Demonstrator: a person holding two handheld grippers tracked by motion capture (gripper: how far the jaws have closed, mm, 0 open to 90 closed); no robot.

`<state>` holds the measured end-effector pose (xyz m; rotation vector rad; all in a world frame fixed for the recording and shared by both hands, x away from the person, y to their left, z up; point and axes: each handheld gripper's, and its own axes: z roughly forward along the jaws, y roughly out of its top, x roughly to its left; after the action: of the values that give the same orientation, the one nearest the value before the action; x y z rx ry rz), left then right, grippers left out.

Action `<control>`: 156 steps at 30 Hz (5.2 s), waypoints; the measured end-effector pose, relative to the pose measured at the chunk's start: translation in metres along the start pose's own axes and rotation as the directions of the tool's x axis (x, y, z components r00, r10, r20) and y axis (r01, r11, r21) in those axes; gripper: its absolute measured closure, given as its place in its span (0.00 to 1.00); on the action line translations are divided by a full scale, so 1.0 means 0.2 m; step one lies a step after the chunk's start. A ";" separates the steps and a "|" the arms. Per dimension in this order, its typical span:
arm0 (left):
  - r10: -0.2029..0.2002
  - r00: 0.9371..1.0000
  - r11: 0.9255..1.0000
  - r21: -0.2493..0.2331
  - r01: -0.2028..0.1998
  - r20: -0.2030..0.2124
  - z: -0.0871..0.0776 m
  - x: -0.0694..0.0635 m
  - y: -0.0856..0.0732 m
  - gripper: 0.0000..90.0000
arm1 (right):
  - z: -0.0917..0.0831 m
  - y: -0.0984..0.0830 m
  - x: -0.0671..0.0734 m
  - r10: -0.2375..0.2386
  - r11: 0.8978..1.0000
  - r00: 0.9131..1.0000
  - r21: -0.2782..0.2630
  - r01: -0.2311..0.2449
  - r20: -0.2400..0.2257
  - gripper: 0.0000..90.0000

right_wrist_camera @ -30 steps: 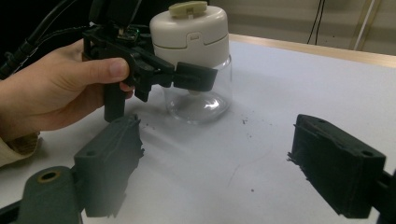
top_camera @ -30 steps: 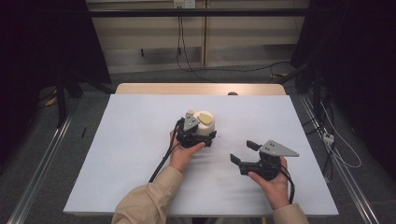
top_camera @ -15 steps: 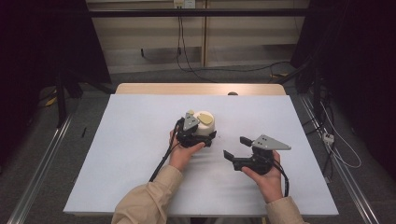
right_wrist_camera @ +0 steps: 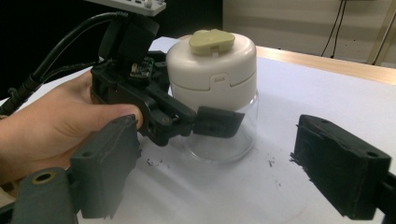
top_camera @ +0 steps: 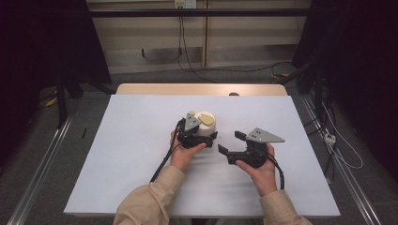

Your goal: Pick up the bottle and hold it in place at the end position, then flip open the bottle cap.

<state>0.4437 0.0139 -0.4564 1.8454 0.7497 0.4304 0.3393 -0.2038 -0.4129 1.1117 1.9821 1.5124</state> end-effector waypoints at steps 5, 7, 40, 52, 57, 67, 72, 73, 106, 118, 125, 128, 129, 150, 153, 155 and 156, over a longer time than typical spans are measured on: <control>-0.003 1.000 1.000 -0.002 0.003 0.003 0.00 0.00 0.00 0.05 | 0.03 0.04 -0.01 0.003 1.000 1.000 -0.004 -0.003 -0.001 0.16; 0.000 1.000 1.000 0.000 0.000 0.001 0.00 0.00 0.00 0.05 | 0.04 0.06 -0.01 0.002 1.000 1.000 0.000 -0.002 0.001 0.17; -0.009 1.000 1.000 0.003 0.009 0.005 0.00 0.00 0.00 0.05 | 0.14 0.16 -0.03 -0.004 0.999 1.000 0.050 0.005 -0.030 0.60; -0.014 1.000 1.000 0.001 0.014 0.006 0.00 0.00 0.00 0.05 | 0.17 0.18 -0.03 -0.026 0.997 0.997 0.074 0.032 -0.079 1.00; -0.014 1.000 1.000 0.002 0.014 0.006 0.00 0.00 0.00 0.05 | 0.19 0.20 -0.03 -0.033 0.996 0.997 0.084 0.039 -0.070 1.00; -0.017 1.000 1.000 0.002 0.017 0.006 0.00 0.00 -0.01 0.05 | 0.21 0.21 -0.02 -0.037 0.995 0.997 0.090 0.042 -0.061 1.00; -0.017 1.000 1.000 0.004 0.017 0.006 0.00 0.00 -0.01 0.05 | 0.22 0.22 -0.02 -0.052 0.993 0.998 0.099 0.056 -0.046 1.00; -0.017 1.000 1.000 0.003 0.017 0.006 0.00 0.00 -0.01 0.05 | 0.23 0.22 -0.02 -0.059 0.992 0.997 0.105 0.063 -0.040 1.00; -0.020 1.000 1.000 0.003 0.020 0.005 0.00 0.00 -0.01 0.05 | 0.27 0.28 0.00 -0.086 0.993 0.996 0.083 0.089 -0.031 1.00; -0.026 1.000 1.000 0.003 0.026 0.005 0.00 0.00 -0.01 0.05 | 0.28 0.30 0.01 -0.090 0.993 0.995 0.076 0.092 -0.031 1.00; -0.027 1.000 1.000 0.003 0.027 0.004 0.00 0.00 -0.01 0.05 | 0.29 0.30 0.01 -0.085 0.994 0.996 0.071 0.087 -0.030 1.00; -0.027 1.000 1.000 0.004 0.027 0.004 0.00 0.00 -0.01 0.05 | 0.29 0.31 0.01 -0.089 0.993 0.996 0.070 0.090 -0.029 1.00; -0.027 1.000 1.000 0.004 0.027 0.004 0.00 0.00 -0.01 0.05 | 0.29 0.31 0.01 -0.089 0.993 0.996 0.070 0.091 -0.026 1.00; -0.027 1.000 1.000 0.002 0.027 0.003 0.00 0.00 -0.01 0.05 | 0.31 0.33 0.02 -0.089 0.994 0.996 0.059 0.091 -0.030 1.00; -0.026 1.000 1.000 0.002 0.026 0.004 0.00 0.00 -0.01 0.05 | 0.31 0.33 0.02 -0.090 0.994 0.995 0.059 0.091 -0.031 1.00; -0.026 1.000 1.000 0.003 0.026 0.003 0.00 0.00 -0.01 0.05 | 0.31 0.33 0.01 -0.089 0.994 0.996 0.060 0.091 -0.028 1.00; -0.026 1.000 1.000 0.003 0.026 0.003 0.00 0.00 -0.01 0.05 | 0.31 0.33 0.01 -0.089 0.994 0.996 0.060 0.091 -0.028 1.00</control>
<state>0.4437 0.0144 -0.4586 1.8371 0.7719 0.4096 0.4057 -0.1571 -0.3718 1.0167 2.0795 1.4359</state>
